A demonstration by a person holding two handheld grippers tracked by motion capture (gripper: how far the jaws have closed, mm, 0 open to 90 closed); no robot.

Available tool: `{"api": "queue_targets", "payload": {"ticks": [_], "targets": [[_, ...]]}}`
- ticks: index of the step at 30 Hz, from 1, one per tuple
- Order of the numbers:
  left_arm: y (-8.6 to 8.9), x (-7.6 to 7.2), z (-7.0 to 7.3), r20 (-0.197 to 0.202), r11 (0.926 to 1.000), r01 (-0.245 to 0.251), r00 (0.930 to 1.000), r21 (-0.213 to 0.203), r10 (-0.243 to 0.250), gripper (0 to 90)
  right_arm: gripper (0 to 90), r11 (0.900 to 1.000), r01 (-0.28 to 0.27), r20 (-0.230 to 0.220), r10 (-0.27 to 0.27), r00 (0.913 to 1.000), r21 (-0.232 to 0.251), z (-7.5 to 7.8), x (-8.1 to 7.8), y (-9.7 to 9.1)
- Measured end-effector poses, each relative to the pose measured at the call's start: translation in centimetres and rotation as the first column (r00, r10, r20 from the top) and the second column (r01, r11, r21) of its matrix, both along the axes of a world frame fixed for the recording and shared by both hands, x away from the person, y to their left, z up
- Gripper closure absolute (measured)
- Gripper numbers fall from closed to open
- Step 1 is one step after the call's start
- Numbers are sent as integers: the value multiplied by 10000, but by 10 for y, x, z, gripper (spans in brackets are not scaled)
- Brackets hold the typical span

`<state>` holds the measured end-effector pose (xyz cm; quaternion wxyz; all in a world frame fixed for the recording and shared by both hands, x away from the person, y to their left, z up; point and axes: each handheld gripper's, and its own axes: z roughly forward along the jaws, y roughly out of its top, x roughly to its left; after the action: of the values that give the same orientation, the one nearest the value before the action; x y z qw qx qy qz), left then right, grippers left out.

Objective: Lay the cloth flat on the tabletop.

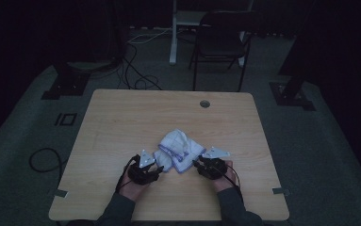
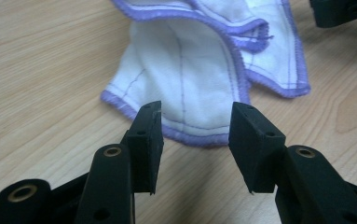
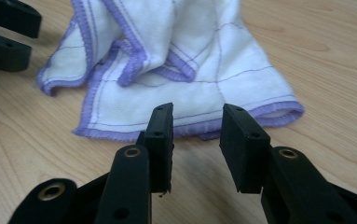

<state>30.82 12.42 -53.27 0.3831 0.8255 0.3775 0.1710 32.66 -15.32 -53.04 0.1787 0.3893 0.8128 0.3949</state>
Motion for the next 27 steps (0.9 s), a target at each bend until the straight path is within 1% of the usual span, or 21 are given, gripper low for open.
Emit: {"api": "queue_targets", "payload": {"ticks": [4, 6, 7, 12, 16, 18, 20, 21, 23, 25, 27], "targets": [[-6, 0, 0, -14, 9997, 224, 9997, -6, -224, 546, 636, 9999, -118, 15, 118, 9999, 16, 0, -1, 5], [-8, 0, -1, -30, 9997, 259, 9997, 25, -259, 542, 630, 9999, -146, 12, 146, 9999, 4, 0, -1, 6], [-12, 0, -2, -57, 9994, 344, 9994, 77, -344, 540, 624, 9997, -224, 5, 224, 9997, 25, -1, -2, 9], [-20, -1, -5, -98, 9979, 601, 9982, 234, -598, 530, 614, 9989, -471, 35, 471, 9989, -53, -2, -3, 18], [-24, 0, -8, -178, 9973, 606, 9980, 424, -598, 532, 613, 9976, -687, 45, 688, 9976, -96, -3, -6, 25], [-26, 1, -9, -166, 9970, 486, 9987, 602, -477, 562, 613, 9966, -805, 41, 806, 9967, -146, -4, -7, 29], [-26, 2, -9, -102, 9970, 370, 9993, 683, -364, 608, 613, 9956, -918, 37, 919, 9958, -176, -5, -8, 33], [-26, 2, -9, -80, 9969, 315, 9995, 724, -310, 637, 613, 9949, -985, 30, 986, 9951, -198, -5, -9, 35], [-24, 4, -8, -35, 9964, 182, 9998, 826, -180, 730, 614, 9931, -1140, 32, 1141, 9935, -267, -7, -10, 40], [-23, 6, -8, -84, 9969, 92, 9999, 780, -86, 807, 615, 9914, -1261, 64, 1264, 9920, -355, -8, -10, 44], [-21, 8, -8, -132, 9971, 73, 9999, 757, -64, 843, 614, 9902, -1341, 38, 1344, 9909, -402, -8, -10, 48]]}}
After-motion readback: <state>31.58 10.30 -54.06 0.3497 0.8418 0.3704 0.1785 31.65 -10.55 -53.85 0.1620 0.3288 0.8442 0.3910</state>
